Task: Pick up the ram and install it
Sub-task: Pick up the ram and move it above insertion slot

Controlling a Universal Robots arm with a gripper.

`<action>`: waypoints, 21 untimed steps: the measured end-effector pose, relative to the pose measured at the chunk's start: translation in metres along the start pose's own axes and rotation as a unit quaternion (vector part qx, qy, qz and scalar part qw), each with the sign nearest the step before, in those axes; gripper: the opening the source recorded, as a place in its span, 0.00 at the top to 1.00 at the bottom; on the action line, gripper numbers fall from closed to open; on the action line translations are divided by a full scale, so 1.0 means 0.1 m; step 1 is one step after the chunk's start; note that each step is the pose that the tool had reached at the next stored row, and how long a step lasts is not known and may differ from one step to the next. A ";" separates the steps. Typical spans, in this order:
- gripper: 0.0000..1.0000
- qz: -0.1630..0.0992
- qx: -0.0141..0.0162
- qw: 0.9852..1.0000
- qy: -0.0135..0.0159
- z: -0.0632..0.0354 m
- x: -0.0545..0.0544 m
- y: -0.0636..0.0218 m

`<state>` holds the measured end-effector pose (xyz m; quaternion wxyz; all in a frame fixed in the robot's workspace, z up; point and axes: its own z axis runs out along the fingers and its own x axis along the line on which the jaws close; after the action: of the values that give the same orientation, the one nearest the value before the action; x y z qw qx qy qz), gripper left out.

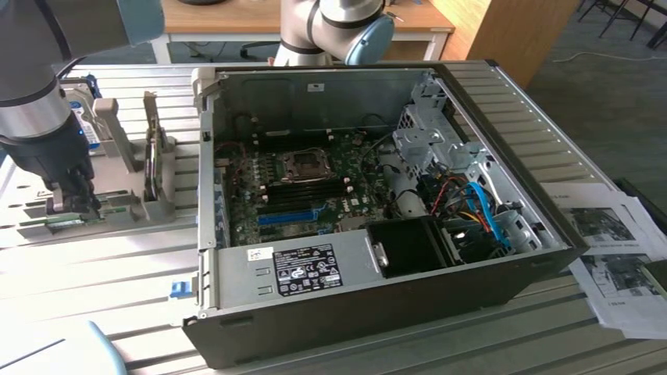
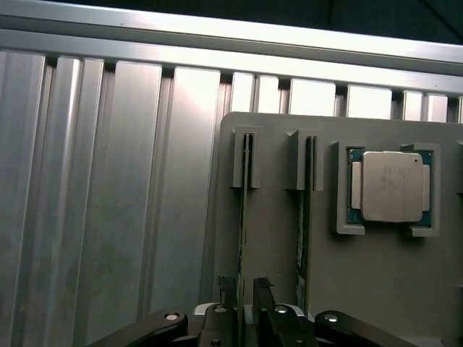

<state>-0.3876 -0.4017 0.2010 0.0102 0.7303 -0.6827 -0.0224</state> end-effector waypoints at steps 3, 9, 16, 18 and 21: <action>0.77 0.003 0.000 1.000 0.000 0.000 0.00 0.000; 0.77 0.009 0.000 1.000 0.000 0.001 0.00 0.000; 0.77 0.009 0.000 1.000 0.000 0.001 0.00 0.000; 0.77 0.009 0.000 1.000 0.000 0.001 0.00 0.000; 0.79 0.009 0.000 1.000 0.000 0.001 0.00 0.000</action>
<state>-0.3876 -0.4017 0.2009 0.0100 0.7245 -0.6889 -0.0225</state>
